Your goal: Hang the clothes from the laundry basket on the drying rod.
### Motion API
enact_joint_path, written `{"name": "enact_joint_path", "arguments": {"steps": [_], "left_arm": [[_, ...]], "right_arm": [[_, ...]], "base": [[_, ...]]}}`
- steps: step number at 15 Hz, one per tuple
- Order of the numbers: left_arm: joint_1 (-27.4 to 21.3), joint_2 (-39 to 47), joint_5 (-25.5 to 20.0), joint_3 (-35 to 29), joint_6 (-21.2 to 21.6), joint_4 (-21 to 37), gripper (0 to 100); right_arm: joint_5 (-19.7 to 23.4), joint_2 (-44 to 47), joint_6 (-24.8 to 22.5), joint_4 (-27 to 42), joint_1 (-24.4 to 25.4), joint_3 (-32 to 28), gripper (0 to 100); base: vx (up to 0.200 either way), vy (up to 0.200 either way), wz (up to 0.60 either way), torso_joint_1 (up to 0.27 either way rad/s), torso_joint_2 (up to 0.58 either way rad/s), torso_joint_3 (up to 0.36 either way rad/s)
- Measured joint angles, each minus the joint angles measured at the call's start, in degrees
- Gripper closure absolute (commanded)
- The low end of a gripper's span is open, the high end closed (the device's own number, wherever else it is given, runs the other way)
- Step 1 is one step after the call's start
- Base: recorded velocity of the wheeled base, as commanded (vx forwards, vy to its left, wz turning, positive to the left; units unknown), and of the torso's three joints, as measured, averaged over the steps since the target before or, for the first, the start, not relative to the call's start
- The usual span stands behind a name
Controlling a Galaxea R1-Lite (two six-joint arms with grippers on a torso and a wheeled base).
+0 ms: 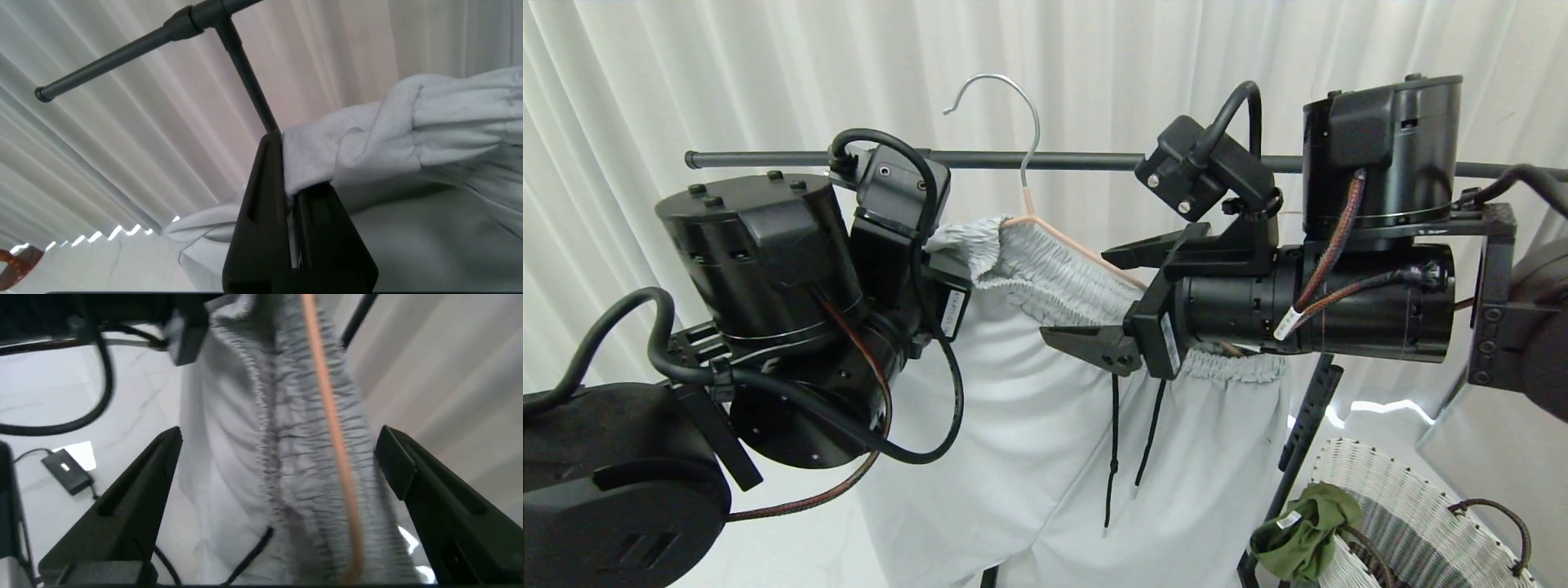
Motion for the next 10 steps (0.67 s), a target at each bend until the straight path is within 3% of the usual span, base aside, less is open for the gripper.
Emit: {"name": "enact_joint_path", "arguments": {"steps": [2, 4, 6, 10], "left_arm": [[0.11, 0.00, 1.40, 0.05, 0.06, -0.02, 100], [0.16, 0.15, 4.46, -0.45, 0.13, 0.02, 100], [0.02, 0.35, 7.17, -1.11, 0.02, -0.02, 100], [-0.83, 0.35, 7.50, -2.82, 0.00, 0.00, 100]], "right_arm": [[-5.61, 0.23, -0.41, -1.07, -1.35, -0.83, 0], [-13.09, 1.02, -4.61, -5.97, -1.77, -1.19, 0], [-16.27, 2.60, -7.83, -12.08, -1.85, -1.08, 0], [-19.07, 6.14, -11.64, -18.54, -1.95, -1.30, 0]], "base": [[0.000, 0.000, 0.00, 0.000, 0.00, 0.000], [0.000, 0.000, 0.00, 0.000, 0.00, 0.000], [0.000, 0.000, 0.00, 0.000, 0.00, 0.000], [0.000, 0.000, 0.00, 0.000, 0.00, 0.000]]}}
